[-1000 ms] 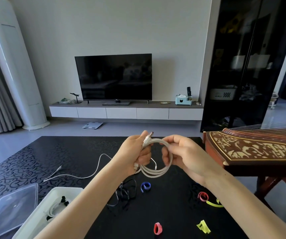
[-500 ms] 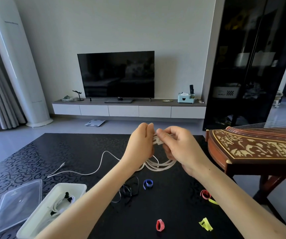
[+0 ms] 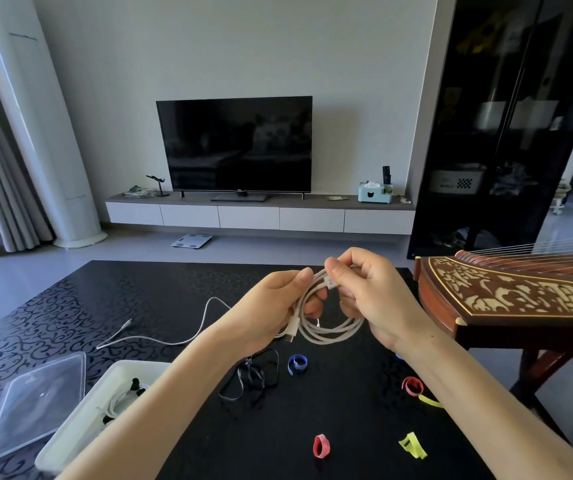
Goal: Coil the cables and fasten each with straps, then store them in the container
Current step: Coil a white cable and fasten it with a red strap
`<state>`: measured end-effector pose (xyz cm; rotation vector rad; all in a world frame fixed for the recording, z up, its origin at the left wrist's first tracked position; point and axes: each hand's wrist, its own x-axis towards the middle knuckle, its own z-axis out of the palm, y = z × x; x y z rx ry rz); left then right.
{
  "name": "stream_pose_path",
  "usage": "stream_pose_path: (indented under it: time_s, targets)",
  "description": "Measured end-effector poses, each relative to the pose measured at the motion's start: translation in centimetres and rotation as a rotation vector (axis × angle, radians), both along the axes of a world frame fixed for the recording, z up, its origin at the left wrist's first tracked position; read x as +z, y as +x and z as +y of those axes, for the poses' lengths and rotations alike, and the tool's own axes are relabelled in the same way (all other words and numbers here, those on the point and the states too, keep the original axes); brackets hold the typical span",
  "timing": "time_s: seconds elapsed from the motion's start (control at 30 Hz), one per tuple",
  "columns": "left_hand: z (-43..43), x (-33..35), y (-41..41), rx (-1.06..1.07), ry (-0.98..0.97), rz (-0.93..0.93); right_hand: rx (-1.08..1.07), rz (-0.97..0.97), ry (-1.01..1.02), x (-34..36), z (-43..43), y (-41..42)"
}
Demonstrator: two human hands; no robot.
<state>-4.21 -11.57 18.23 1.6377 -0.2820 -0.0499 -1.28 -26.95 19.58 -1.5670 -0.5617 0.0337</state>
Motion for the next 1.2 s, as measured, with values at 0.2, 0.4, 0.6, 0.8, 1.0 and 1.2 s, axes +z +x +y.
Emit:
stream_pose_path:
  time_s: [0.2, 0.4, 0.6, 0.8, 1.0, 1.2]
  targets:
    - [0.3, -0.1, -0.4, -0.113, -0.065, 0.028, 0.001, 0.039, 0.043, -0.1, -0.5, 0.8]
    - [-0.5, -0.7, 0.0, -0.065, -0.193, 0.119, 0.029, 0.165, 0.140, -0.5, -1.0, 1.4]
    - [-1.2, -1.3, 0.5, -0.042, -0.291, 0.140, 0.042, 0.242, 0.192, -1.7, -1.1, 1.8]
    - [-1.6, -3.0, 1.8, 0.056, -0.346, 0.149, 0.033, 0.284, 0.211, -3.6, -0.7, 2.5]
    - [-0.8, -5.5, 3.4, 0.177, -0.464, 0.178, 0.010, 0.505, 0.400, -7.7, -0.1, 2.3]
    - [-1.4, -7.9, 3.7, 0.172, -0.414, 0.257, -0.113, 0.560, 0.451, -10.1, 1.9, 3.1]
